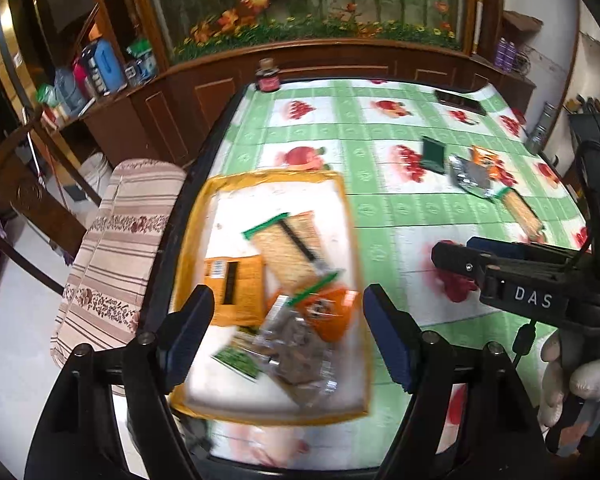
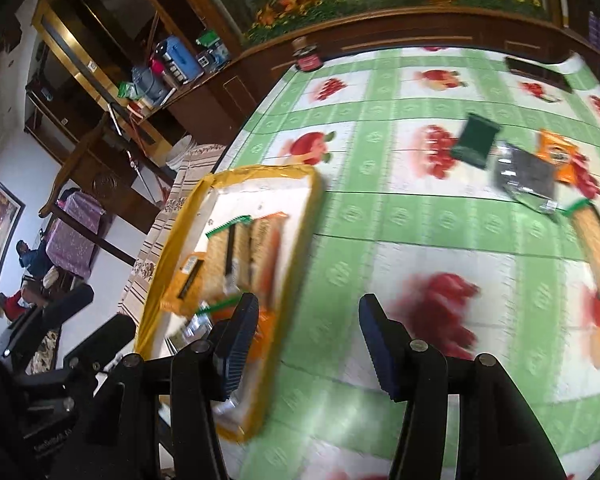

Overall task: Organize snacks
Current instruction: 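Withdraw both grippers from the tray toward the remaining snacks, then grasp the second cracker pack with the right gripper while the left grasps another silver foil bag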

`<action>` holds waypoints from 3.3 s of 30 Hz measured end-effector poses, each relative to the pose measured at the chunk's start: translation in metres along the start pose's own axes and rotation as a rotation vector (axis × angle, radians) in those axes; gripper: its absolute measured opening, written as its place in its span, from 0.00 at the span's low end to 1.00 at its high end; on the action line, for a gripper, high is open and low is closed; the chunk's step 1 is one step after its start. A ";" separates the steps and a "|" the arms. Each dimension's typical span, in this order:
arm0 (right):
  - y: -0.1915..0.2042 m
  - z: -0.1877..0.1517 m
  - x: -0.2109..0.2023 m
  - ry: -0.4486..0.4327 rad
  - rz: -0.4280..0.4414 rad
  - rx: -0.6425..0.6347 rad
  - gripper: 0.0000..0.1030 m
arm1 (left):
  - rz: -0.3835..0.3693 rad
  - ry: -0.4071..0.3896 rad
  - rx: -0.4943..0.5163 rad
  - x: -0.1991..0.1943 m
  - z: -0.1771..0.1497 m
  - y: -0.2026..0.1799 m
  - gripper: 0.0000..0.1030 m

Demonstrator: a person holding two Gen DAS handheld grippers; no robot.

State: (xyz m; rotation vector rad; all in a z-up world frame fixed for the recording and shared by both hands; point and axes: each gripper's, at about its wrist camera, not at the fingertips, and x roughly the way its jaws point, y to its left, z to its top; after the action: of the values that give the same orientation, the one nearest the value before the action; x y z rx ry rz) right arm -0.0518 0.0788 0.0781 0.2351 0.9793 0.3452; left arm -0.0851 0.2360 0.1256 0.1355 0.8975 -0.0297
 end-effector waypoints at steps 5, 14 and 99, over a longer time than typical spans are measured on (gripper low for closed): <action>-0.031 -0.018 -0.041 -0.039 -0.013 0.018 0.54 | -0.010 -0.038 0.052 -0.026 -0.003 -0.046 0.76; -0.072 -0.040 -0.104 -0.126 -0.024 0.046 0.55 | -0.019 -0.113 0.117 -0.068 -0.005 -0.103 0.79; -0.270 0.035 -0.018 -0.027 -0.336 0.268 0.72 | -0.541 0.370 -0.097 0.146 0.033 -0.146 1.00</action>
State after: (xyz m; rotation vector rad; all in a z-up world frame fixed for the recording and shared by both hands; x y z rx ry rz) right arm 0.0165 -0.1776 0.0166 0.3116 1.0177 -0.0979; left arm 0.0194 0.0915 0.0164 -0.2022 1.2819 -0.4766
